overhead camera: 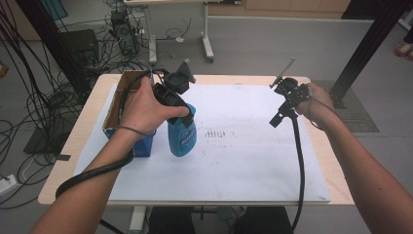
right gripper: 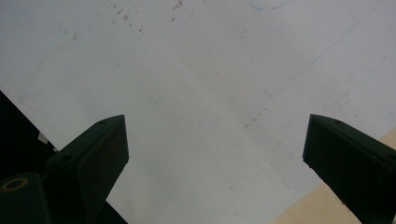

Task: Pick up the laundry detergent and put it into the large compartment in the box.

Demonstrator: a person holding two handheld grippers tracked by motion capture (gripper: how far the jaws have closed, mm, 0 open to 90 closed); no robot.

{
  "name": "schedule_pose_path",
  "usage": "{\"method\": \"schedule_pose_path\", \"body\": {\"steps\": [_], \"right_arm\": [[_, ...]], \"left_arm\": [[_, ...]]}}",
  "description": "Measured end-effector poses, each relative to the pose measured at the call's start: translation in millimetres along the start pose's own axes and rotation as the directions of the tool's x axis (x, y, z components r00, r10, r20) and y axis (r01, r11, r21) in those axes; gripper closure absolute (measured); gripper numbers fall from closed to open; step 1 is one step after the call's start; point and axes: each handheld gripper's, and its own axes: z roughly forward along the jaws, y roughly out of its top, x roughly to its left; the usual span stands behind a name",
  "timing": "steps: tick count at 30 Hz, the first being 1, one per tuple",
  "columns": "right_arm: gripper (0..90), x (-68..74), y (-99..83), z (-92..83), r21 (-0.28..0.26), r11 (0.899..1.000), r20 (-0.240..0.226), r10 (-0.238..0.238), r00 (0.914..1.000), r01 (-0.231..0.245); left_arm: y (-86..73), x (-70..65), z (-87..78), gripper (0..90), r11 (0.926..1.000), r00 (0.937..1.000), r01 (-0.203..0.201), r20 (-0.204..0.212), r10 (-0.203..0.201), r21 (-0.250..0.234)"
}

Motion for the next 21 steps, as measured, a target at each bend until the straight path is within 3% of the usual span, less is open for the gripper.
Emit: {"method": "schedule_pose_path", "body": {"steps": [14,21], "right_arm": [[6.2,-1.6,3.7,5.2,-0.002,1.000,-0.016,0.015,0.9998,-0.015],[6.2,-2.6,4.1,5.1,-0.004,1.000,-0.018,0.018,0.9997,-0.018]], "left_arm": [[20.2,-6.1,-55.4,37.8,0.9978,0.9999,-0.013,-0.008,0.013,-0.065],[32.7,-7.1,-90.1,37.8,0.9950,0.9991,-0.024,-0.038,0.020,-0.097]]}}
